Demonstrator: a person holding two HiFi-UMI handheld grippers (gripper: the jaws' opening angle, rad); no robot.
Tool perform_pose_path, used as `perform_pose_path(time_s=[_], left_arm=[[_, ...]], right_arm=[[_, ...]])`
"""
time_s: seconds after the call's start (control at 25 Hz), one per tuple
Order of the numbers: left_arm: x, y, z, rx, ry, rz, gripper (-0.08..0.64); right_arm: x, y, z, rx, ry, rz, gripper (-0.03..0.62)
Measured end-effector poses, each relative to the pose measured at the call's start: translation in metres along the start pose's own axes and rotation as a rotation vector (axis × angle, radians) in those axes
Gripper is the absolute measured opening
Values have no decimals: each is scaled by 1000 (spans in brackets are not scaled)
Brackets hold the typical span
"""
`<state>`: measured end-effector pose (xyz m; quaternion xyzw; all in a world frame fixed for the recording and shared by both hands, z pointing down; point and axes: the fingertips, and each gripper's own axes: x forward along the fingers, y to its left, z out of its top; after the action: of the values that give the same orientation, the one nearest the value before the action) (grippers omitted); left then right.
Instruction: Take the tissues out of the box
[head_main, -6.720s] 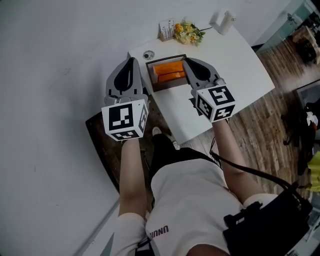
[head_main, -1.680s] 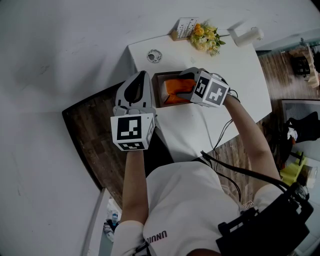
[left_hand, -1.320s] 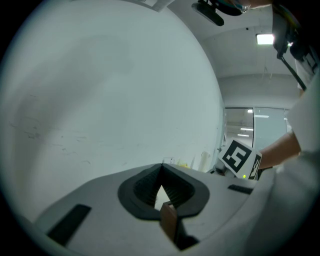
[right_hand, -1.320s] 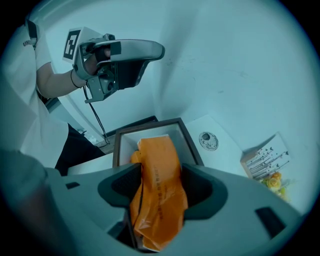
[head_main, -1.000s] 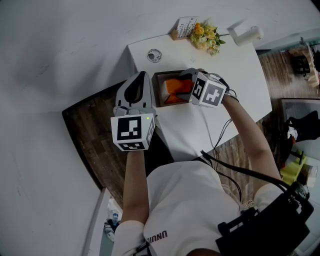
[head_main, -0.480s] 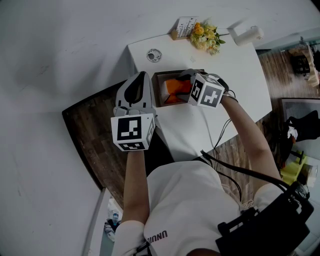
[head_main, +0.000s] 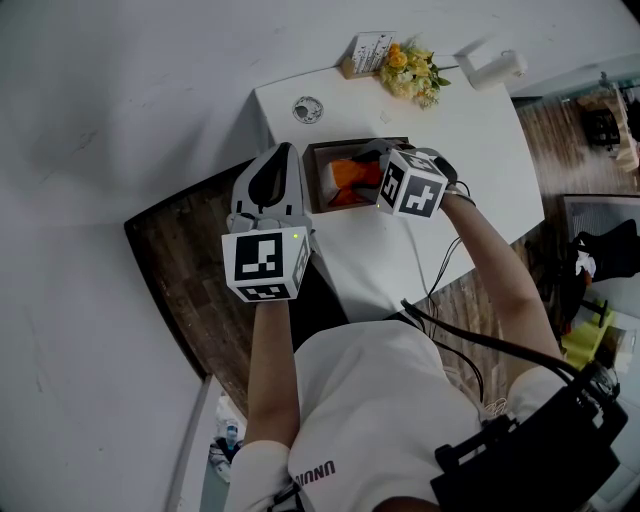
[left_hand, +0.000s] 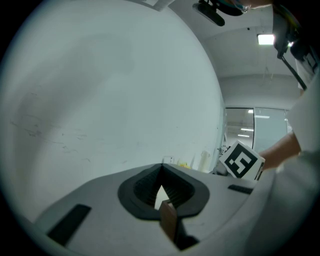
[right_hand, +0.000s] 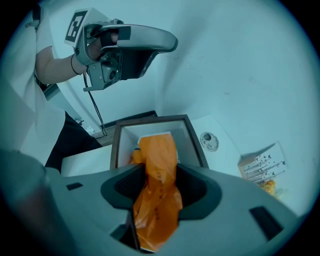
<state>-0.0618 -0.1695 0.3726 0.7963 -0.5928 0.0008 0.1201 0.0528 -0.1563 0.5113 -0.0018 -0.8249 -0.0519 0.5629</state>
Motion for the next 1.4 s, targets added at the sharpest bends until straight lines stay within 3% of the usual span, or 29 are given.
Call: perform_pose_path(time_s=[1.4], left_arm=[[0,1,-4,-16,1,3,14]], right_arm=[[-3,5,0,-61,17,-40,167]])
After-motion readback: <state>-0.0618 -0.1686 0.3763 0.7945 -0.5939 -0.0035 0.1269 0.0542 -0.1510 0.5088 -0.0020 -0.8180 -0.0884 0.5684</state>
